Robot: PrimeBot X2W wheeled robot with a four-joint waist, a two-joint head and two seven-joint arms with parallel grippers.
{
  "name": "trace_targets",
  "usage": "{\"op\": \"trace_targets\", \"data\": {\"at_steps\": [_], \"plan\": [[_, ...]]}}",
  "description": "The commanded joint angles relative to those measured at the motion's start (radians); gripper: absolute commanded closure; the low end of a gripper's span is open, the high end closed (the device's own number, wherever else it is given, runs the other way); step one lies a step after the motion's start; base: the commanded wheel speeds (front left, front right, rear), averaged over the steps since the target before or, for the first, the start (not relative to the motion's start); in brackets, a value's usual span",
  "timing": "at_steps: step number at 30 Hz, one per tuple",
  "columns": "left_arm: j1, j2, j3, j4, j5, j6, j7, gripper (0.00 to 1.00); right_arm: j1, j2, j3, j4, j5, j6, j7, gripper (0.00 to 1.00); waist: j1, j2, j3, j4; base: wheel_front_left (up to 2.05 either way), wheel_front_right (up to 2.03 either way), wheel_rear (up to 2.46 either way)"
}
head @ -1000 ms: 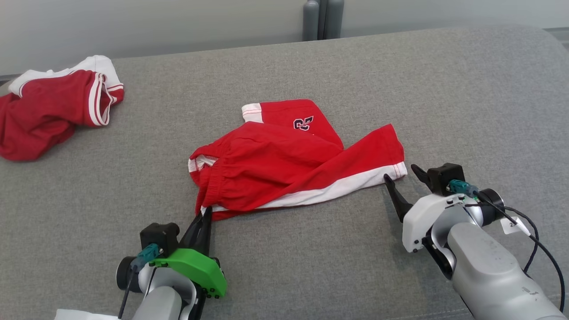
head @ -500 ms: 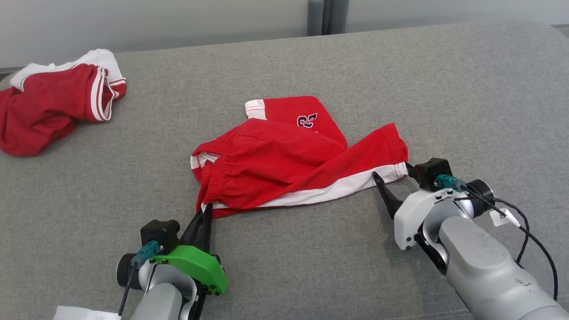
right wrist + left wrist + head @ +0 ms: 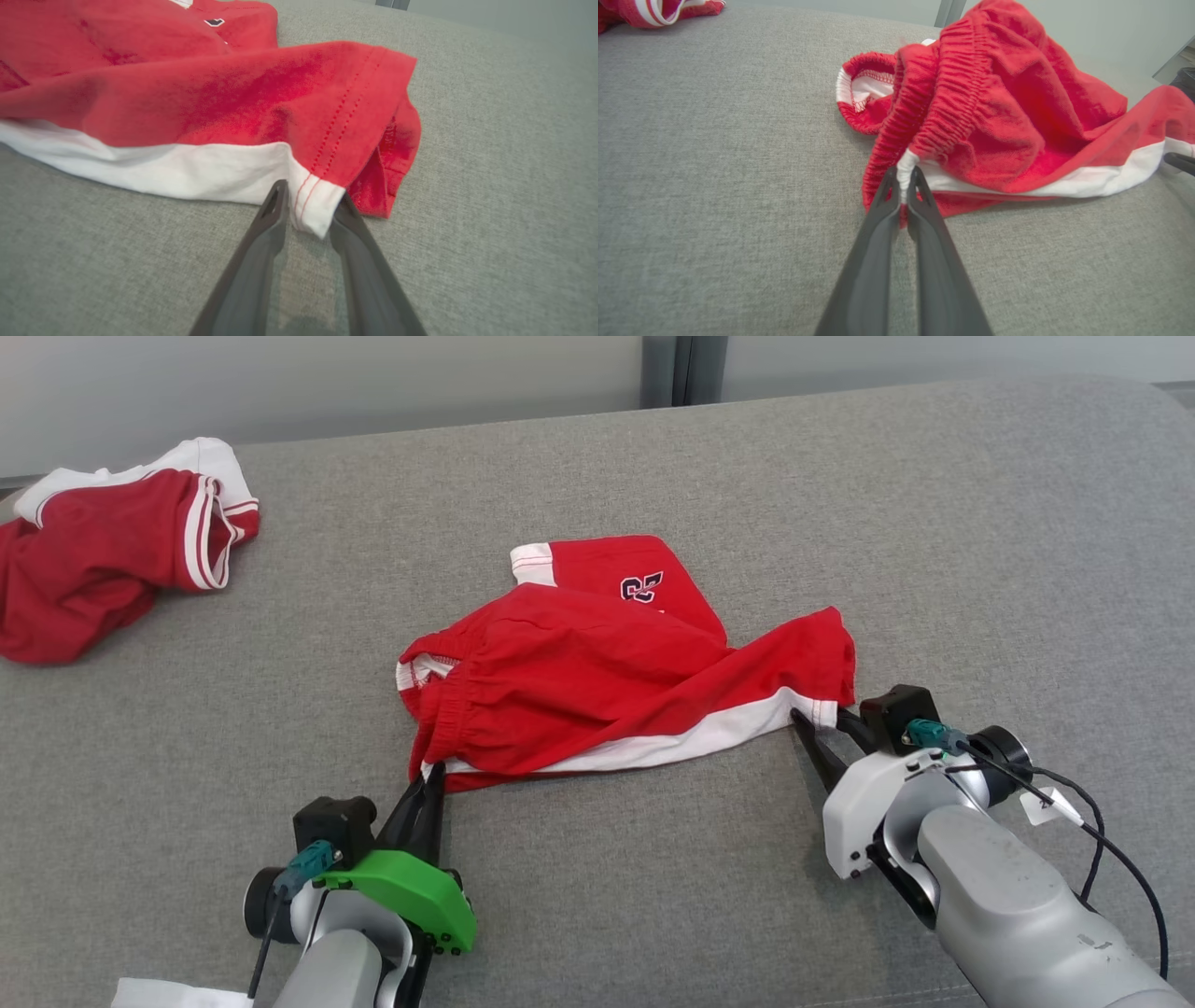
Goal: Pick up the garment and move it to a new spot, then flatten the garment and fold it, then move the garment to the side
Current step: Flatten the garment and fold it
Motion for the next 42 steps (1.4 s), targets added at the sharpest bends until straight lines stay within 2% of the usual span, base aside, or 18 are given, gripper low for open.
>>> {"op": "trace_targets", "data": {"at_steps": [1,4,5,6,10,14,18,24,31,42], "plan": [[-0.018,0.001,0.002,-0.001,-0.004,0.001,-0.003,1.00,-0.005,-0.007,0.003,0.016,0.002,0.000,-0.004,0.61,0.0000,-0.0001,0.001,0.002,0.00,0.00,0.00],[-0.017,0.001,0.003,-0.004,-0.004,0.002,-0.003,1.00,-0.013,-0.006,0.000,0.023,0.005,0.000,-0.004,0.73,0.0000,-0.0001,0.001,0.002,0.00,0.00,0.00],[-0.016,0.001,0.005,-0.006,-0.004,0.003,-0.003,1.00,-0.015,-0.005,-0.004,0.016,0.008,0.000,-0.004,0.79,0.0000,-0.0001,0.000,0.002,0.00,0.00,0.00],[-0.015,0.001,0.010,-0.013,-0.006,0.003,-0.003,1.00,-0.015,-0.008,-0.016,-0.008,0.012,0.000,-0.004,1.00,0.0000,-0.0001,-0.001,-0.001,0.00,0.00,0.00],[-0.008,0.002,0.027,-0.045,-0.013,0.001,-0.003,1.00,0.015,-0.021,-0.059,-0.094,0.025,0.000,-0.004,1.00,0.0000,-0.0001,-0.010,-0.006,0.00,0.00,0.00],[0.008,0.002,0.056,-0.105,-0.075,-0.009,-0.003,1.00,0.068,-0.053,-0.101,-0.240,0.055,0.000,-0.004,1.00,0.0000,-0.0001,-0.030,-0.021,0.00,0.00,0.00],[0.010,0.002,0.058,-0.152,-0.125,-0.016,-0.003,1.00,0.099,-0.084,-0.114,-0.326,0.082,0.000,-0.004,1.00,0.0000,-0.0001,-0.047,-0.034,0.00,0.00,0.00],[-0.008,0.004,0.050,-0.272,-0.193,-0.022,0.010,1.00,0.149,-0.153,-0.154,-0.506,0.145,0.000,-0.002,1.00,0.0000,-0.0001,-0.086,-0.058,0.00,0.00,0.00],[-0.011,0.034,0.054,-0.489,-0.251,-0.024,0.069,1.00,0.218,-0.207,-0.245,-0.759,0.191,0.000,0.053,1.00,0.0000,-0.0001,-0.136,-0.082,0.00,0.00,0.00],[-0.024,0.097,0.087,-0.894,-0.295,0.034,0.224,1.00,0.352,-0.204,-0.447,-1.199,0.230,0.000,0.230,1.00,0.0000,-0.0001,-0.189,-0.113,0.00,0.00,0.00]]}}
